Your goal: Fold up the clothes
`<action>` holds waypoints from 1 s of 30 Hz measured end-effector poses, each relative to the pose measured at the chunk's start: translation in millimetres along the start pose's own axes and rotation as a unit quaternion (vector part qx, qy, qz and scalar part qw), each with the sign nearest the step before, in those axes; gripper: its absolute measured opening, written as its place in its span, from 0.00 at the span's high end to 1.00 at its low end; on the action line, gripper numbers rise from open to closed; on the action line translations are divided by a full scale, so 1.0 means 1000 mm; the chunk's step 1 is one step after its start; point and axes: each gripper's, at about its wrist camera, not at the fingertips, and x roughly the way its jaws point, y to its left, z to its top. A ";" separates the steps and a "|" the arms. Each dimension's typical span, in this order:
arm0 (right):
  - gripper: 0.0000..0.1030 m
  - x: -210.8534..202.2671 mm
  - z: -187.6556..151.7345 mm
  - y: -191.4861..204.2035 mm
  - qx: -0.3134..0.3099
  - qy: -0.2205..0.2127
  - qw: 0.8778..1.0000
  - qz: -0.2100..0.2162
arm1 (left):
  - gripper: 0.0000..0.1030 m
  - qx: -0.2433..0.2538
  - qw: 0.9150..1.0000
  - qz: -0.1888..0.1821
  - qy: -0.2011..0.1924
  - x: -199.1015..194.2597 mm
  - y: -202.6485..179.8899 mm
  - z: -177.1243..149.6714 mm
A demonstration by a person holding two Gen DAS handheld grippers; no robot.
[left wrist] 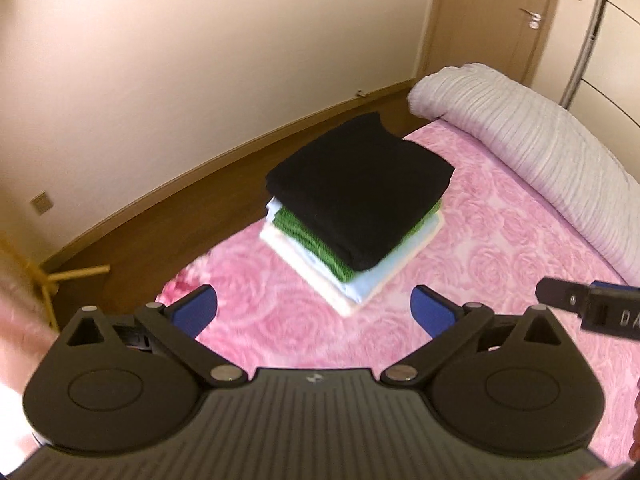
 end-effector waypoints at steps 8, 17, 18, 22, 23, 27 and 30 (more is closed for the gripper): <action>0.13 -0.007 -0.009 -0.021 -0.045 0.017 0.999 0.016 | 0.01 -0.029 0.999 0.018 -0.008 -0.018 -0.032 -0.029; 0.13 0.008 -0.014 -0.033 -0.126 0.043 0.991 0.009 | 0.01 -0.034 0.999 0.033 0.013 -0.008 -0.063 -0.041; 0.13 0.011 -0.014 -0.036 -0.128 0.048 0.991 0.012 | 0.01 -0.033 0.999 0.035 0.016 -0.006 -0.065 -0.041; 0.13 0.026 -0.011 -0.046 -0.133 0.066 0.989 0.019 | 0.01 -0.028 0.998 0.046 0.024 0.003 -0.075 -0.042; 0.13 0.030 -0.010 -0.048 -0.132 0.071 0.988 0.021 | 0.01 -0.028 0.998 0.048 0.026 0.005 -0.077 -0.042; 0.13 0.042 -0.007 -0.058 -0.128 0.084 0.988 0.025 | 0.01 -0.029 0.998 0.054 0.033 0.014 -0.082 -0.041; 0.13 0.051 -0.002 -0.061 -0.126 0.092 0.987 0.025 | 0.01 -0.029 0.997 0.060 0.037 0.020 -0.085 -0.040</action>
